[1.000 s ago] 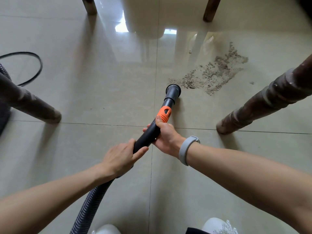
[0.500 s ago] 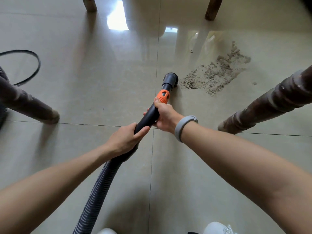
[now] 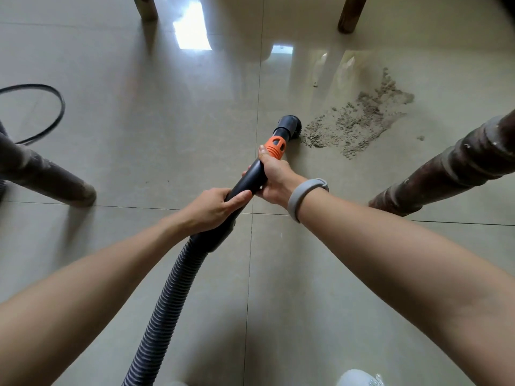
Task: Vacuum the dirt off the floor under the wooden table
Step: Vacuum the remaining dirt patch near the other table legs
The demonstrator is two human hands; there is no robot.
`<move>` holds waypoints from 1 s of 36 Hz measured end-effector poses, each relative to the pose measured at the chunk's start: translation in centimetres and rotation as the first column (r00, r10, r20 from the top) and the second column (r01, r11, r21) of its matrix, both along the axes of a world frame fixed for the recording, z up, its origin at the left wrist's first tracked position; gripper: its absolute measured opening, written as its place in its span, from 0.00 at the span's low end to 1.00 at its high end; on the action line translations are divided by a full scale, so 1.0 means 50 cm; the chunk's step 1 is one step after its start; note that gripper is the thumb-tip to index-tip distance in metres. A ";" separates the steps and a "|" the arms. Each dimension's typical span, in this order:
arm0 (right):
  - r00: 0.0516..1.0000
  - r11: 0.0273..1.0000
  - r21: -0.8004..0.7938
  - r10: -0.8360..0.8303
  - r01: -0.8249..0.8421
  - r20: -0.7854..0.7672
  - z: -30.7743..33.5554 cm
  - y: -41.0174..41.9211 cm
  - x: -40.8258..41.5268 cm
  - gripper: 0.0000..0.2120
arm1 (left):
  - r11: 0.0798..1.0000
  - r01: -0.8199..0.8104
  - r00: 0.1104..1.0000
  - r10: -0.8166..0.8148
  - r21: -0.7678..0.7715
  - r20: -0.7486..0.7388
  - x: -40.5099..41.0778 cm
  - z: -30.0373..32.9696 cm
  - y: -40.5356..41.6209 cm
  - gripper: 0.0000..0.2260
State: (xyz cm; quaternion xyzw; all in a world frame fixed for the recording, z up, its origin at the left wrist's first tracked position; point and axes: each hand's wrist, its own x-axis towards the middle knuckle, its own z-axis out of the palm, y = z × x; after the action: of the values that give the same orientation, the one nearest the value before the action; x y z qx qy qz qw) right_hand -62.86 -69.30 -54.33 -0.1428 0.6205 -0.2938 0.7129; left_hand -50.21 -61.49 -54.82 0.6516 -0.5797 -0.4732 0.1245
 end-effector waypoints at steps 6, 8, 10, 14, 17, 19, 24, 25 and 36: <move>1.000 0.999 0.035 -0.002 0.002 -0.014 -0.028 0.030 0.010 0.26 | 0.998 0.039 0.999 -0.037 0.056 -0.028 0.014 -0.002 0.033 0.20; 1.000 0.999 0.054 0.002 -0.001 -0.029 -0.033 0.035 0.015 0.26 | 0.996 0.044 0.998 -0.041 0.077 -0.040 0.019 -0.001 0.040 0.21; 0.998 0.998 0.068 0.007 -0.003 -0.055 -0.034 0.039 0.019 0.27 | 0.995 0.050 0.998 -0.045 0.089 -0.051 0.019 0.001 0.046 0.23; 0.995 0.997 0.077 0.012 -0.004 -0.099 -0.038 0.038 0.017 0.26 | 0.994 0.056 0.996 -0.049 0.098 -0.075 0.012 0.005 0.049 0.21; 0.994 0.998 0.068 0.001 0.006 -0.106 -0.038 0.034 0.007 0.26 | 0.993 0.061 0.996 -0.053 0.104 -0.076 0.005 0.007 0.045 0.21; 0.993 0.998 0.054 -0.005 0.011 -0.121 -0.038 0.030 0.002 0.27 | 0.992 0.070 0.995 -0.061 0.110 -0.081 -0.001 0.009 0.039 0.21; 0.994 0.997 0.050 -0.046 0.051 -0.096 -0.037 0.022 -0.018 0.28 | 0.992 0.087 0.995 -0.082 0.093 -0.058 -0.021 0.008 0.025 0.20; 0.995 0.997 0.052 -0.055 0.060 -0.082 -0.037 0.020 -0.024 0.27 | 0.992 0.087 0.995 -0.082 0.091 -0.056 -0.025 0.007 0.022 0.20; 0.997 0.996 0.053 -0.065 0.067 -0.039 -0.031 -0.003 -0.050 0.26 | 0.993 0.082 0.995 -0.077 0.080 -0.060 -0.045 0.003 -0.001 0.20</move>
State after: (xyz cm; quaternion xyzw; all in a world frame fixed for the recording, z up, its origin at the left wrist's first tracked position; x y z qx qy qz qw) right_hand -65.38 -69.46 -55.87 -0.1085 0.6456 -0.2976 0.6949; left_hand -52.47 -61.53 -54.67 0.6189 -0.5814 -0.5196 0.0947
